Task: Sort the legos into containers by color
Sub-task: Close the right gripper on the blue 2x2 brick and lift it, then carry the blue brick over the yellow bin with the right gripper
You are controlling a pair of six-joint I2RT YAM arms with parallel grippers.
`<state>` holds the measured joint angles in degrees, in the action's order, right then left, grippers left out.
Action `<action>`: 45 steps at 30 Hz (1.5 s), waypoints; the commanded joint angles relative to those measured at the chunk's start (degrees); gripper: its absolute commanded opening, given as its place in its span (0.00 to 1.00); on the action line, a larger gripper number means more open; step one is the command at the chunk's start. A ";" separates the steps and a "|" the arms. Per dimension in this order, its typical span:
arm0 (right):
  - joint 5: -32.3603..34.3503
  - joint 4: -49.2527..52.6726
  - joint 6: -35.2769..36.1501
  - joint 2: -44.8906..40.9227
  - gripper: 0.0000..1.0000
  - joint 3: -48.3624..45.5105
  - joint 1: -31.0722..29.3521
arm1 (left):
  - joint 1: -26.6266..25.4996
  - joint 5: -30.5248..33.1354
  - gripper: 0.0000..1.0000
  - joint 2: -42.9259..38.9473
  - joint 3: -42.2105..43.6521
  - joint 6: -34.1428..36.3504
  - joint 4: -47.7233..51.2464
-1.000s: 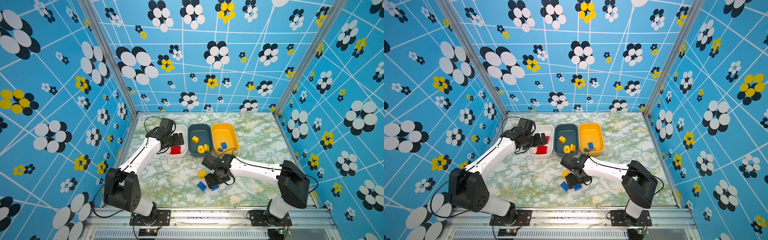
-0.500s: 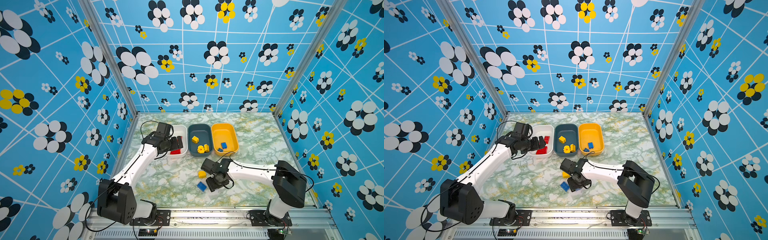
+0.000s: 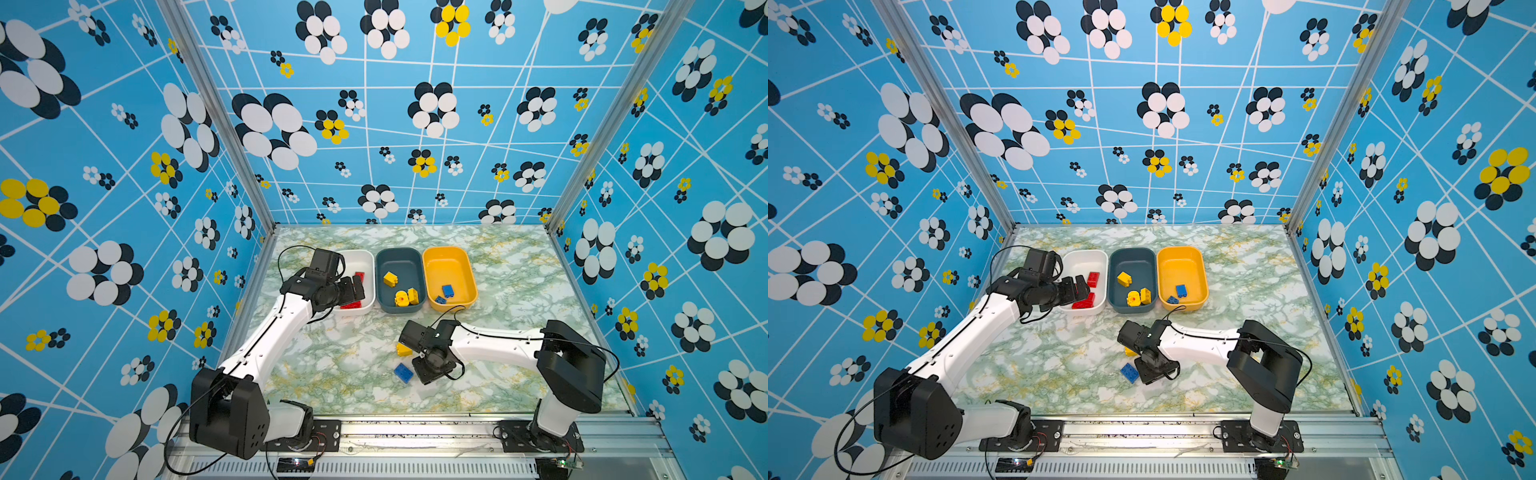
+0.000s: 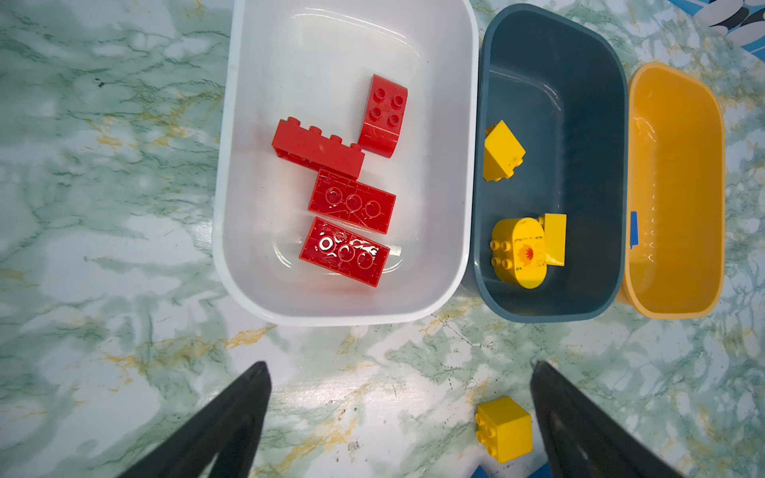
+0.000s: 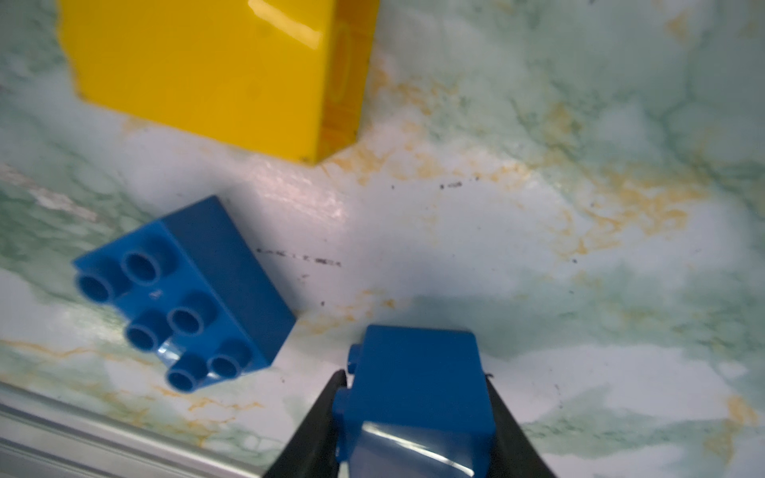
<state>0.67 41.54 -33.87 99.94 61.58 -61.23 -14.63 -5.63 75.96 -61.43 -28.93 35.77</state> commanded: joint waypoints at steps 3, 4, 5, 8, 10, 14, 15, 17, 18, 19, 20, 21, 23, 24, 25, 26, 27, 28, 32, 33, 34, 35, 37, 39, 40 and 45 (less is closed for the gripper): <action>3.23 4.25 -0.73 -2.94 0.37 1.75 -0.35 | 0.32 -0.79 0.99 -2.75 2.40 -0.90 0.71; 3.98 5.02 -0.64 -3.45 0.37 2.36 -0.30 | 0.31 -0.93 0.99 -3.19 2.78 -0.96 0.71; 4.60 5.66 -0.52 -3.74 0.36 2.88 -0.07 | 0.34 -0.95 0.99 -3.56 3.19 -1.05 0.62; 5.51 7.33 -0.12 -4.83 0.36 4.66 1.36 | 0.32 -1.60 0.99 -4.65 4.58 -1.18 0.46; 5.75 8.09 0.42 -5.51 0.37 6.06 3.01 | 0.35 -2.03 0.99 -5.44 5.56 -1.31 0.35; 6.09 9.84 2.05 -6.30 0.37 9.25 7.23 | 0.31 -3.05 0.99 -6.92 7.31 -1.36 0.18; 6.33 10.25 2.58 -6.26 0.36 10.35 8.37 | 0.35 -3.25 0.99 -7.36 7.74 -1.28 0.18; 6.59 11.04 3.55 -6.09 0.36 12.20 10.73 | 0.36 -3.80 0.99 -8.06 8.59 -1.00 -0.06; 6.58 11.24 4.04 -5.92 0.36 13.10 12.01 | 0.31 -4.21 0.99 -8.37 8.97 -0.84 -0.25; 6.54 11.39 4.36 -5.70 0.36 13.80 13.03 | 0.31 -4.55 0.99 -8.49 9.26 -0.79 -0.39; 6.41 11.46 4.71 -5.55 0.36 14.69 14.44 | 0.31 -4.96 0.99 -8.69 9.56 -0.78 -0.44; 6.42 11.61 4.94 -5.28 0.36 15.23 15.48 | 0.35 -5.37 0.99 -8.76 9.76 -0.73 -0.52; 6.62 11.43 5.37 -4.73 0.36 16.48 17.62 | 0.37 -6.58 0.99 -8.97 10.00 -1.11 -0.77; 6.79 11.14 5.67 -4.42 0.36 16.95 18.75 | 0.33 -7.12 0.99 -8.98 10.31 -1.24 -0.96; 7.04 11.00 5.98 -4.03 0.37 17.54 19.89 | 0.33 -7.50 0.99 -9.04 10.41 -1.42 -1.12; 7.30 10.82 6.44 -3.63 0.37 17.93 20.74 | 0.37 -7.60 0.99 -9.00 10.47 -1.42 -1.06; 7.49 10.76 6.90 -3.05 0.36 18.50 21.96 | 0.35 -7.69 0.99 -9.05 10.46 -1.42 -0.98; 7.41 10.76 7.29 -2.44 0.36 19.02 23.26 | 0.31 -7.56 0.99 -9.15 10.37 -1.43 -0.73; 7.27 10.49 9.28 -0.04 0.36 21.30 27.84 | 0.31 -6.91 0.99 -9.71 10.44 -1.55 -0.26; 7.19 10.49 9.91 0.76 0.37 22.16 29.05 | 0.31 -6.54 0.99 -9.78 10.50 -1.85 0.14; 6.86 10.60 10.52 1.73 0.37 23.31 30.37 | 0.30 -6.41 0.99 -9.86 10.30 -2.20 0.56; 6.72 10.54 11.30 2.59 0.36 24.42 31.31 | 0.23 -6.50 0.99 -9.93 10.28 -2.52 0.69; 7.03 10.19 13.05 5.18 0.36 26.76 33.30 | 0.05 -6.71 0.99 -10.37 10.83 -2.91 0.19; 6.83 9.79 13.86 7.90 0.36 28.89 35.07 | -0.10 -6.04 0.99 -10.31 11.11 -2.55 0.50; 6.57 9.44 14.12 9.09 0.36 29.60 35.74 | -0.12 -5.62 0.99 -10.29 11.22 -2.43 0.70; 5.86 9.56 15.80 16.97 0.37 38.72 38.15 | -0.21 -5.36 0.99 -10.43 11.36 -3.53 0.88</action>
<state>6.94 50.41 -20.25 114.06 96.31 -23.64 -14.66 -11.97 66.50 -50.63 -31.33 35.77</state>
